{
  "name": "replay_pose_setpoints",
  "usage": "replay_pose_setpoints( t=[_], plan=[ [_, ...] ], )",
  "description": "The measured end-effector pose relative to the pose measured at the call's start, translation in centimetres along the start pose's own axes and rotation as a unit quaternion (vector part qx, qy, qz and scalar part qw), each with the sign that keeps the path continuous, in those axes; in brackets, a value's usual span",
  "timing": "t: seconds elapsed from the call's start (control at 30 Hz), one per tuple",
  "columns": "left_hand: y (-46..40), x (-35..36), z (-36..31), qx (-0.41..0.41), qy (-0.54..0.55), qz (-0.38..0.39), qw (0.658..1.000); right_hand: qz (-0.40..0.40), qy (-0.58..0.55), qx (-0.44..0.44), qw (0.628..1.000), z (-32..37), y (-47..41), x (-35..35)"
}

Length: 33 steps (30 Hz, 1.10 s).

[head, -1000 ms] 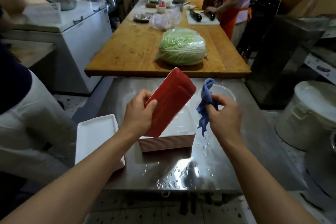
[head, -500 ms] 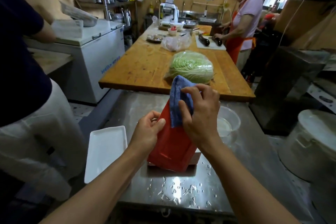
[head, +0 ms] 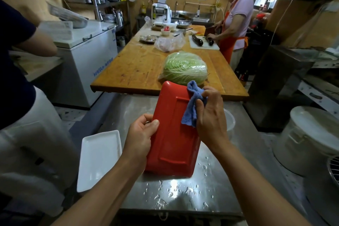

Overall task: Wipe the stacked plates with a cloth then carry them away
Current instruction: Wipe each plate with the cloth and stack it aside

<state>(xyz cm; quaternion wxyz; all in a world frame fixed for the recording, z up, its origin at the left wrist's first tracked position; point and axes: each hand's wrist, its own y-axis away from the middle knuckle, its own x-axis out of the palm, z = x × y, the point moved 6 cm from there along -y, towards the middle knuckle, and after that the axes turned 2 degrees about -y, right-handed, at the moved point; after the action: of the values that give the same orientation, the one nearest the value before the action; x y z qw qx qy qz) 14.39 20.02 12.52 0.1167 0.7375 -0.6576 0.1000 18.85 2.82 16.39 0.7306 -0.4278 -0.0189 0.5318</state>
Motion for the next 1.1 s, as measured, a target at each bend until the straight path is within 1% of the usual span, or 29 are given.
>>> replay_pose_setpoints(
  t=[0.13,0.23,0.4,0.5,0.6,0.7,0.77,0.83,0.9,0.97,1.03,1.1],
  plan=[
    [-0.2,0.4,0.2,0.003,0.018,-0.009,1.000,-0.040,-0.026,0.064,0.997,-0.3,0.5,-0.4],
    [-0.9,0.8,0.3,0.001,0.052,-0.031,0.998,-0.045,-0.035,0.120,0.991,-0.3,1.9,0.1],
    [-2.3,0.6,-0.7,0.031,0.086,-0.062,0.994,-0.002,-0.051,0.126,0.991,0.0,5.1,0.5],
    [-2.7,0.3,-0.8,0.049,0.093,-0.067,0.992,0.032,-0.101,0.146,0.984,-0.2,5.7,0.3],
    [-2.5,1.0,-0.4,0.060,0.080,-0.036,0.994,0.035,-0.153,0.182,0.971,-0.7,4.9,0.1],
    [-2.3,1.5,0.1,0.032,0.064,0.038,0.997,0.011,-0.208,0.226,0.952,-1.4,4.2,-0.5],
    [-2.3,1.2,-0.2,0.014,0.027,0.084,0.996,-0.004,-0.219,0.221,0.950,-1.5,3.8,-1.3],
    [-2.6,0.6,-1.0,0.006,0.000,0.113,0.994,-0.004,-0.216,0.185,0.959,-1.2,2.9,-2.3],
    [-3.5,-0.2,-2.3,0.014,-0.010,0.103,0.994,0.015,-0.206,0.150,0.967,-0.8,2.1,-3.0],
    [-4.8,-0.9,-3.7,0.028,-0.037,0.068,0.997,0.044,-0.171,0.123,0.977,-0.5,1.5,-3.4],
    [-6.1,-1.2,-4.8,0.041,-0.077,0.040,0.995,0.071,-0.134,0.119,0.981,-0.6,1.1,-3.6],
    [-7.0,-1.0,-5.3,0.042,-0.149,0.058,0.986,0.097,-0.105,0.116,0.983,-0.9,0.8,-3.9]
  ],
)
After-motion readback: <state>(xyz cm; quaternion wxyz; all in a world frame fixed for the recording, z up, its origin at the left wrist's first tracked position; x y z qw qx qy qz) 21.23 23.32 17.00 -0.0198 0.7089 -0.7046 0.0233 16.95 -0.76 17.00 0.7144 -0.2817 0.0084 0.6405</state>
